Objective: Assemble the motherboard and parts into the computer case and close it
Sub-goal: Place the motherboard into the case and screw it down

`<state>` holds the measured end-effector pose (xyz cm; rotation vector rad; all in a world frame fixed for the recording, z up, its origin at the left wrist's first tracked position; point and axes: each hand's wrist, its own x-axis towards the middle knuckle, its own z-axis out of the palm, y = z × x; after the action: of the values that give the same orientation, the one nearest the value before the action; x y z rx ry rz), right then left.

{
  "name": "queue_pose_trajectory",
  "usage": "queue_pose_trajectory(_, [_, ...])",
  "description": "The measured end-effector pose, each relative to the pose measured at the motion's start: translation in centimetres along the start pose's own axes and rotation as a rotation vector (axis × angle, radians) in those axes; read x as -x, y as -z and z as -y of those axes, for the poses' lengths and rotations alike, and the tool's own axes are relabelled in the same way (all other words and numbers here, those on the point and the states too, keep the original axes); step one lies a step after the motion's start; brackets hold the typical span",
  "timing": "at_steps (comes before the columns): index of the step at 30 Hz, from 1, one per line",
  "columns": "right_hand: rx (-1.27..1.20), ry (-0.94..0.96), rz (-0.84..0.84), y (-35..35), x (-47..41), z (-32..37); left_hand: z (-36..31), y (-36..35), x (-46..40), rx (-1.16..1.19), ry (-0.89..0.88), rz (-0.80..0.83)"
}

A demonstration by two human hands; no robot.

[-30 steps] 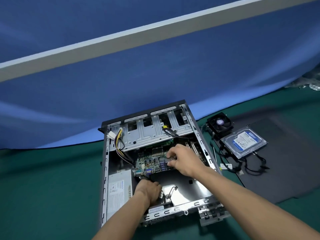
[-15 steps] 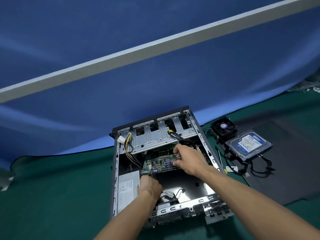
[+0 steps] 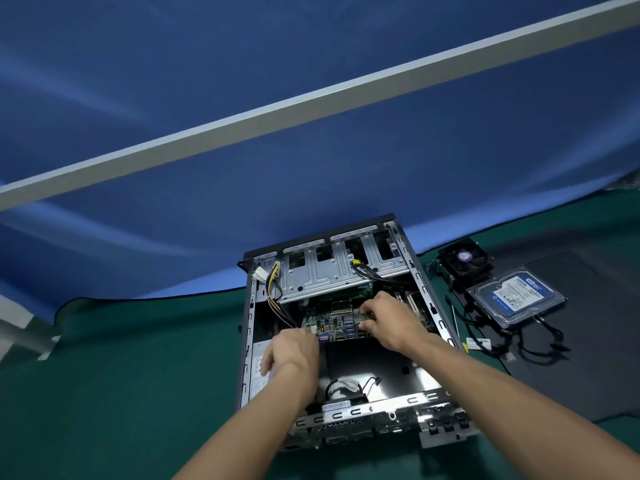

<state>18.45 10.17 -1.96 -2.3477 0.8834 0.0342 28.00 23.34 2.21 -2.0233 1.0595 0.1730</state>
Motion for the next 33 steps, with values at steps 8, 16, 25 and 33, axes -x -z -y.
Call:
queue_pose_trajectory(8, [-0.147,-0.015,0.029,-0.4,-0.2,-0.2,4.6,-2.2,-2.4,0.681,0.007,-0.124])
queue_pose_trajectory(16, [0.058,0.006,0.170,0.2,-0.5,1.0,4.5,-4.2,-2.1,1.005,-0.002,-0.188])
queue_pose_trajectory(25, [0.411,0.181,-0.025,-1.6,0.8,0.7,5.1,-4.2,-2.2,1.132,-0.057,-0.046])
queue_pose_trajectory(33, [0.572,0.183,-0.115,-2.6,0.9,0.2,5.1,-4.1,-2.6,1.123,0.058,-0.247])
